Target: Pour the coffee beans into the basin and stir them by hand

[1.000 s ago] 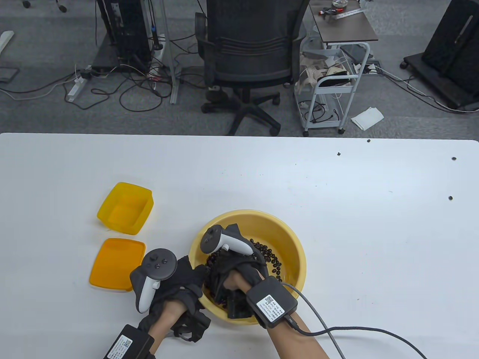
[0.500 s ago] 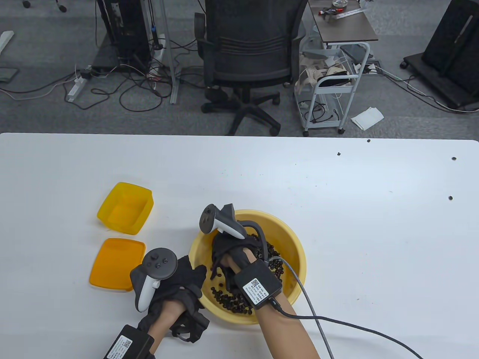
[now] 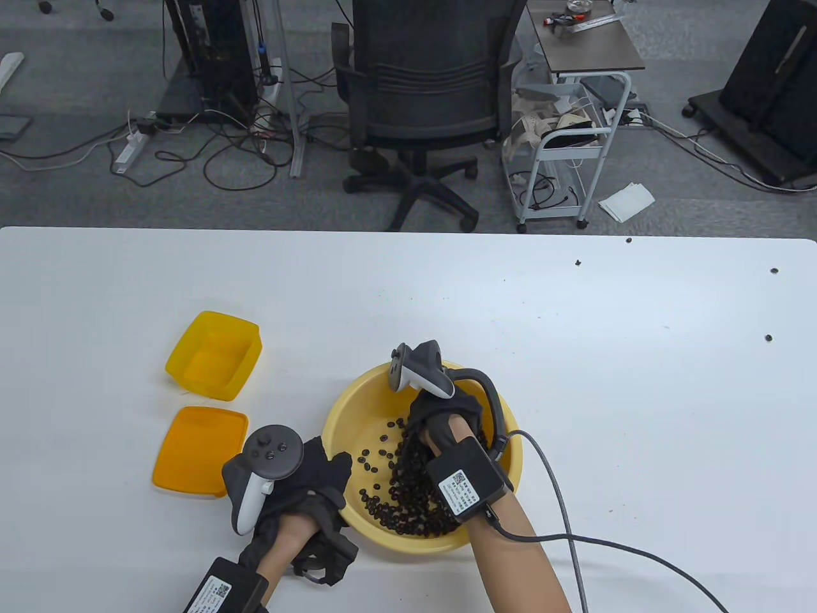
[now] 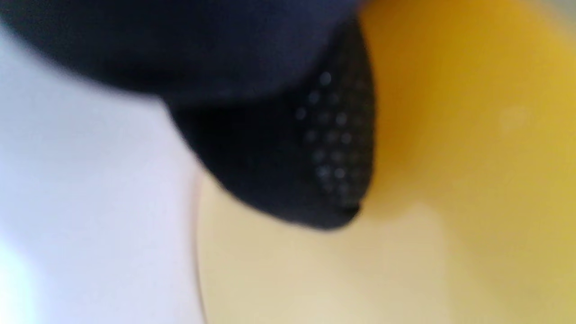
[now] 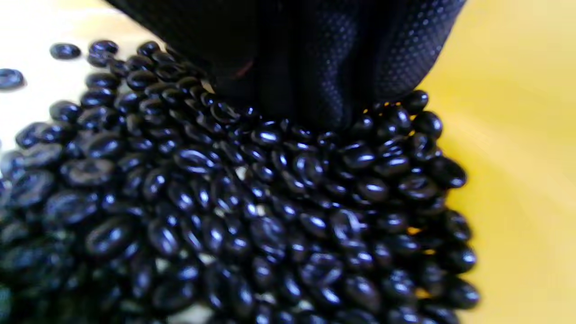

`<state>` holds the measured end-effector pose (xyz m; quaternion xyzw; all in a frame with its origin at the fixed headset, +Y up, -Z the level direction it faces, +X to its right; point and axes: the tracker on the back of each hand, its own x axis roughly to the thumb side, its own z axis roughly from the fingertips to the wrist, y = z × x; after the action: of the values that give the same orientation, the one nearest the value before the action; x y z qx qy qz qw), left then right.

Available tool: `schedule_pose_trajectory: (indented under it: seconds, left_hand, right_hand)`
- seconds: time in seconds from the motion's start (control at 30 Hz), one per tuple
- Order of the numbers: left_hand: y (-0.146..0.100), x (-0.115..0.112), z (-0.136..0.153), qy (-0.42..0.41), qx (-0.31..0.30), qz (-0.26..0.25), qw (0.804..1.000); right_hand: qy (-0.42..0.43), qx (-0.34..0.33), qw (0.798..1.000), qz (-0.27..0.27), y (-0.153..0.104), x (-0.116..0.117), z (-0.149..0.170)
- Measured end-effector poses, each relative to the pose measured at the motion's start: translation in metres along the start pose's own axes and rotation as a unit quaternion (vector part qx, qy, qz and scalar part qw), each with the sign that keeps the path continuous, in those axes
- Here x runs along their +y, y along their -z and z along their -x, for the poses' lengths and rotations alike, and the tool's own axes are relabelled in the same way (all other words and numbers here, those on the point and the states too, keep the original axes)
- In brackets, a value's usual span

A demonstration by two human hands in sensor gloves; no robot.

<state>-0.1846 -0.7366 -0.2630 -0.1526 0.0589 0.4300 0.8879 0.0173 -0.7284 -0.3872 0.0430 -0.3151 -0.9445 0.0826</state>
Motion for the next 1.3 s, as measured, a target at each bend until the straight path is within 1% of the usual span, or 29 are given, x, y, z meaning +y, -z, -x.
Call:
schedule_pose_trajectory:
  seconds: [0.1,0.23,0.27,0.3,0.37,0.47,0.67,0.87,0.93,1.07,1.3]
  left_hand:
    - [0.000,0.000,0.000,-0.003,0.001,-0.002,1.000]
    - [0.000,0.000,0.000,-0.005,0.001,-0.010,1.000]
    - [0.000,0.000,0.000,-0.006,0.001,-0.011,1.000]
    - [0.000,0.000,0.001,-0.007,0.001,-0.012,1.000]
    - [0.000,-0.001,0.001,-0.008,0.002,-0.013,1.000]
    - [-0.001,-0.001,0.001,-0.007,0.003,-0.015,1.000]
    - [-0.001,-0.001,0.001,-0.006,0.004,-0.016,1.000]
    - [-0.001,-0.001,0.001,-0.005,0.004,-0.017,1.000]
    - [-0.001,-0.001,0.001,-0.005,0.003,-0.015,1.000]
    - [-0.001,-0.001,0.001,-0.003,0.001,-0.012,1.000]
    - [0.000,-0.001,0.001,-0.002,-0.001,-0.004,1.000]
  right_hand:
    - [-0.005,0.004,0.999,-0.033,-0.003,0.005,0.008]
    - [0.008,-0.010,0.996,-0.094,-0.010,0.015,0.019]
    - [0.009,-0.013,0.995,-0.101,-0.011,0.017,0.019]
    - [0.012,-0.025,0.992,-0.127,-0.014,0.021,0.020]
    - [0.017,-0.042,0.987,-0.152,-0.020,0.028,0.020]
    - [0.009,-0.076,0.983,-0.169,-0.031,0.038,0.015]
    - [0.007,-0.139,0.974,-0.180,-0.055,0.051,0.002]
    - [0.020,-0.208,0.961,-0.181,-0.076,0.059,-0.023]
    - [0.025,-0.218,0.961,-0.169,-0.079,0.059,-0.031]
    - [0.044,-0.227,0.959,-0.164,-0.079,0.054,-0.047]
    - [0.087,-0.222,0.957,-0.166,-0.069,0.042,-0.061]
